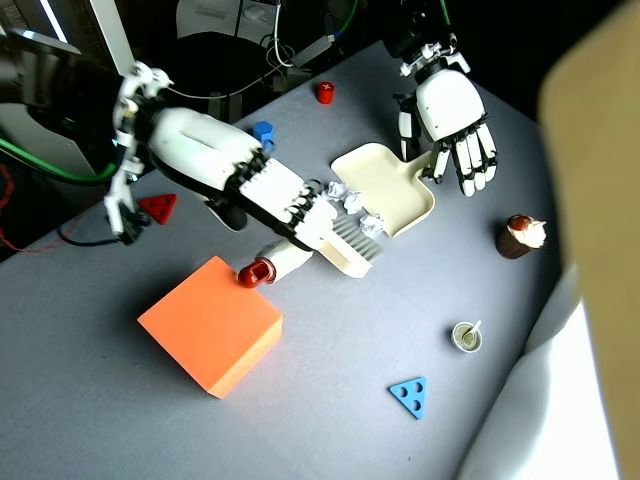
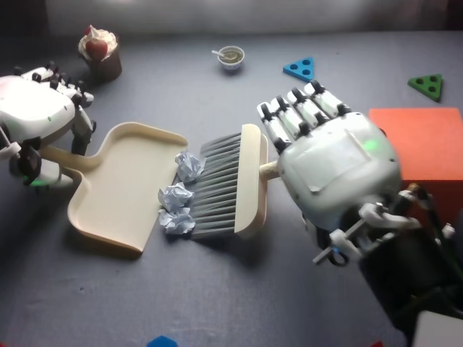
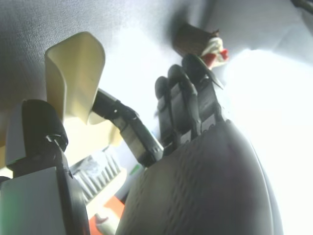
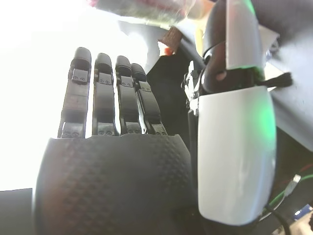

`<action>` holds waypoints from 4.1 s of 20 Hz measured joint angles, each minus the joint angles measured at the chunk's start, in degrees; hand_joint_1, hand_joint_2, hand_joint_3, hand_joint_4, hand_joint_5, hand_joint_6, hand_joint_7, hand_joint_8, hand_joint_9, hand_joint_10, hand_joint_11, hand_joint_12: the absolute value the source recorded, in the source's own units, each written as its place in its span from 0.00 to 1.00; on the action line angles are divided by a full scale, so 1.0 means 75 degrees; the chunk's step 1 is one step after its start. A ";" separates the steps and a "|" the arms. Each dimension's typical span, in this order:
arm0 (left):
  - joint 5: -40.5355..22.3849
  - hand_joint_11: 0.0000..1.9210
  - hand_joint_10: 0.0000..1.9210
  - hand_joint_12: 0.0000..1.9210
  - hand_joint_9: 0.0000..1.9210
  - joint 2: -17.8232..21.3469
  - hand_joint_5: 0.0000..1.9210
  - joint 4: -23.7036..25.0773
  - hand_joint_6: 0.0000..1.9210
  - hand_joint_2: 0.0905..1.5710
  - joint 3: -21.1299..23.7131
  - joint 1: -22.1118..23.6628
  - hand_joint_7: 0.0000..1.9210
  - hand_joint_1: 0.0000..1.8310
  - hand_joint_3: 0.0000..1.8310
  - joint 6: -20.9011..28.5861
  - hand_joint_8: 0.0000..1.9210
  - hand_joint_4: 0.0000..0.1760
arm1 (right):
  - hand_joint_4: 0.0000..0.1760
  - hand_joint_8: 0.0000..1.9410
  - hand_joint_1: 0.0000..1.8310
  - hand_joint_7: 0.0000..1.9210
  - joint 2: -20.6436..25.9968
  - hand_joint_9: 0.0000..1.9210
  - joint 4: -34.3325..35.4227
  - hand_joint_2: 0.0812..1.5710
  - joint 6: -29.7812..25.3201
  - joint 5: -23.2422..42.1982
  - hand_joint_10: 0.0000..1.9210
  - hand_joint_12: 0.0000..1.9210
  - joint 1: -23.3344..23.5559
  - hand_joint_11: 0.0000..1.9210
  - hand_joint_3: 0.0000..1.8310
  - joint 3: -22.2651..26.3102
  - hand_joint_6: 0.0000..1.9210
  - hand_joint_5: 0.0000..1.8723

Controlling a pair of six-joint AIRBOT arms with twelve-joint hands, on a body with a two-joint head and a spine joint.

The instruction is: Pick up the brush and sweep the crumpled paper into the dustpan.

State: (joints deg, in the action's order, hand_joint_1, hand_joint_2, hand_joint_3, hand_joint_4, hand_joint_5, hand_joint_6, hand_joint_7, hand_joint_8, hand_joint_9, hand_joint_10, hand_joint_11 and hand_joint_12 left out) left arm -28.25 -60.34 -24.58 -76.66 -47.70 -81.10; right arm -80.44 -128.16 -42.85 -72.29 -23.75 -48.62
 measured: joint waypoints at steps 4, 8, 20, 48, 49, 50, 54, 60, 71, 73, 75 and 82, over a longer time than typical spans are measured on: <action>0.0189 0.00 0.00 0.31 0.13 -0.0020 0.52 0.0140 0.50 0.69 -0.0163 0.0181 0.16 0.56 0.00 0.0000 0.00 0.85 | 0.00 0.00 0.65 0.13 -0.0586 0.13 0.0006 0.57 -0.0125 -0.0017 0.00 0.01 -0.0003 0.14 0.00 -0.0962 0.01 0.11; 0.0373 0.00 0.00 0.32 0.14 -0.0035 0.52 0.0245 0.49 0.69 -0.0254 0.0358 0.16 0.56 0.00 0.0000 0.00 0.96 | 0.00 0.00 0.65 0.13 -0.1000 0.13 0.0006 0.56 -0.0393 0.0146 0.00 0.01 -0.0003 0.14 0.00 -0.1486 0.01 0.13; 0.0510 0.00 0.01 0.24 0.10 -0.0117 0.51 0.0396 0.51 0.69 -0.0286 0.0490 0.15 0.56 0.00 0.0000 0.00 0.98 | 0.00 0.02 0.66 0.46 -0.1128 0.43 0.0009 0.60 -0.0571 0.0259 0.02 0.10 -0.0114 0.32 0.00 -0.1915 0.02 0.45; 0.0667 0.00 0.00 0.25 0.10 -0.0166 0.50 0.0574 0.53 0.70 -0.0259 0.0647 0.17 0.55 0.00 0.0000 0.00 0.91 | 0.28 1.00 0.81 0.46 0.0166 0.64 0.1113 0.74 0.4293 0.3663 1.00 1.00 0.2130 0.71 0.00 -0.0761 1.00 0.52; 0.0673 0.00 0.00 0.27 0.11 -0.0166 0.50 0.0574 0.53 0.70 -0.0262 0.0647 0.17 0.55 0.00 0.0000 0.00 0.98 | 0.32 1.00 0.81 0.47 0.0140 0.64 0.1556 0.74 0.4934 0.3789 1.00 1.00 0.2241 0.71 0.00 -0.0761 1.00 0.52; 0.0682 0.00 0.00 0.29 0.11 -0.0166 0.50 0.0571 0.53 0.70 -0.0262 0.0647 0.17 0.55 0.00 0.0000 0.00 1.00 | 0.33 1.00 0.82 0.46 0.0085 0.65 0.2075 0.73 0.5517 0.3803 1.00 1.00 0.2358 0.71 0.00 -0.0761 1.00 0.53; 0.0729 0.00 0.00 0.25 0.11 -0.0166 0.50 0.0592 0.52 0.69 -0.0265 0.0647 0.16 0.56 0.00 0.0000 0.00 0.76 | 0.35 1.00 0.83 0.45 -0.0259 0.64 0.3518 0.73 0.6939 0.3515 1.00 1.00 0.2675 0.70 0.00 -0.0842 1.00 0.52; 0.0848 0.00 0.00 0.26 0.11 -0.0166 0.49 0.0644 0.53 0.70 -0.0341 0.0647 0.16 0.56 0.00 0.0000 0.00 0.81 | 0.47 1.00 0.83 0.48 -0.0437 0.64 0.4433 0.72 0.8043 0.3229 1.00 1.00 0.2728 0.71 0.00 -0.0935 1.00 0.50; 0.0863 0.00 0.00 0.30 0.11 -0.0277 0.49 0.0769 0.54 0.70 -0.0361 0.0720 0.16 0.55 0.00 -0.0003 0.00 0.99 | 0.61 1.00 0.84 0.50 -0.1440 0.64 0.3617 0.71 0.7216 0.3576 1.00 1.00 0.2378 0.70 0.00 -0.1938 1.00 0.51; 0.0866 0.00 0.00 0.31 0.12 -0.0291 0.50 0.0766 0.52 0.70 -0.0361 0.0720 0.17 0.56 0.00 -0.0003 0.00 0.67 | 0.66 1.00 0.83 0.50 -0.1705 0.64 0.3095 0.73 0.6729 0.3622 1.00 1.00 0.2328 0.70 0.00 -0.2186 1.00 0.50; 0.0880 0.00 0.00 0.30 0.11 -0.0291 0.50 0.0769 0.52 0.69 -0.0361 0.0720 0.16 0.56 0.00 -0.0003 0.00 0.65 | 0.68 1.00 0.84 0.50 -0.1848 0.63 0.2658 0.73 0.6388 0.3742 1.00 1.00 0.2314 0.70 0.00 -0.2343 1.00 0.51; 0.0889 0.00 0.00 0.26 0.11 -0.0291 0.49 0.0796 0.55 0.71 -0.0361 0.0720 0.17 0.55 0.00 0.0000 0.00 0.83 | 0.63 1.00 0.82 0.49 -0.1906 0.64 0.0845 0.73 0.4290 0.3620 1.00 1.00 0.2110 0.70 0.00 -0.2430 1.00 0.51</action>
State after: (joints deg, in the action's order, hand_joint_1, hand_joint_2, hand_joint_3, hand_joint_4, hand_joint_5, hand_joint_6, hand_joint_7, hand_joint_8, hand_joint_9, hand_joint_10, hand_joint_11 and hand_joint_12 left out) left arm -21.58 -62.52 -18.61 -79.37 -42.30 -81.10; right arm -94.74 -121.82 -10.68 -45.15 -7.92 -66.85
